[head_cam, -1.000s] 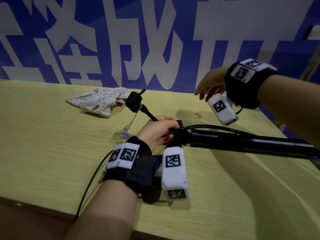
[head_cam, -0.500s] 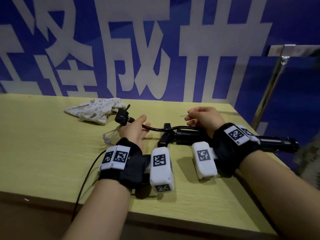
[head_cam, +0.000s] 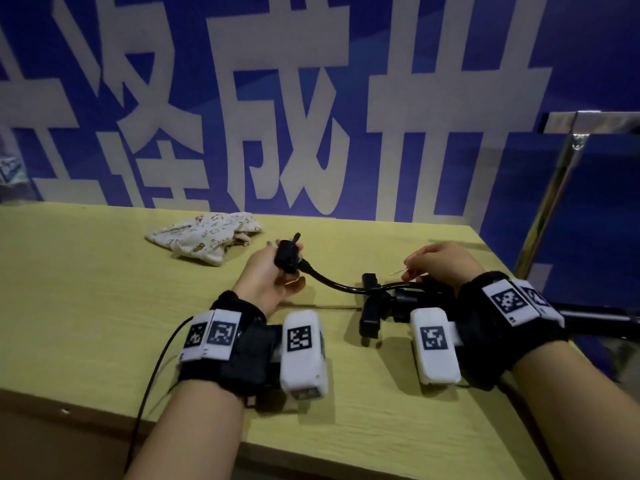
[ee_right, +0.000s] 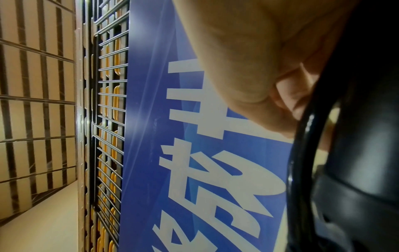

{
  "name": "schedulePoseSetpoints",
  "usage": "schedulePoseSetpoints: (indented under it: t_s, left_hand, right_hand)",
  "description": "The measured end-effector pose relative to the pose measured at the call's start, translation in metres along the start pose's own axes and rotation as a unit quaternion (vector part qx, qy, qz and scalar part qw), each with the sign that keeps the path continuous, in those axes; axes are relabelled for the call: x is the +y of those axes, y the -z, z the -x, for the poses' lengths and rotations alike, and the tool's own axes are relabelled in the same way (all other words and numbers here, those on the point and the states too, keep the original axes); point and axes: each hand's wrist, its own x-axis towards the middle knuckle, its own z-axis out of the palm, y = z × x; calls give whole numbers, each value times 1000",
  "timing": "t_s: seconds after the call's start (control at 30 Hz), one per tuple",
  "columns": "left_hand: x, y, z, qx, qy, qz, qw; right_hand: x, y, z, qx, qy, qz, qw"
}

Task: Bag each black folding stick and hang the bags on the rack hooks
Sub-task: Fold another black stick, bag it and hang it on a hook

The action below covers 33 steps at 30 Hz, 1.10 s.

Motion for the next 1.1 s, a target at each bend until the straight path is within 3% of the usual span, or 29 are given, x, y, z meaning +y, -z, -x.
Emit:
schedulePoseSetpoints:
  t_s: [0.13, 0.23, 0.37, 0.5, 0.63, 1.1]
  left_hand:
    - [10, -4, -10, -118, 91, -170, 974]
    - [20, -15, -12, -148, 80, -301, 939]
    - [18, -33, -9, -200, 78, -372, 903]
    - [10, -48, -3, -184, 35, -489, 852]
    - [8, -47, -6, -130, 16, -480, 867]
    - [7, -40, -6, -133, 5, -477, 869]
  right_hand:
    - [2, 5, 0, 9, 12, 91, 996]
    - [-2, -4, 3, 29, 72, 73, 994]
    - [-11, -23, 14, 32, 159, 2, 987]
    - [-17, -45, 22, 19, 205, 0, 979]
    - [-15, -53, 20, 48, 205, 8, 978]
    - [-12, -54, 21, 31, 203, -21, 978]
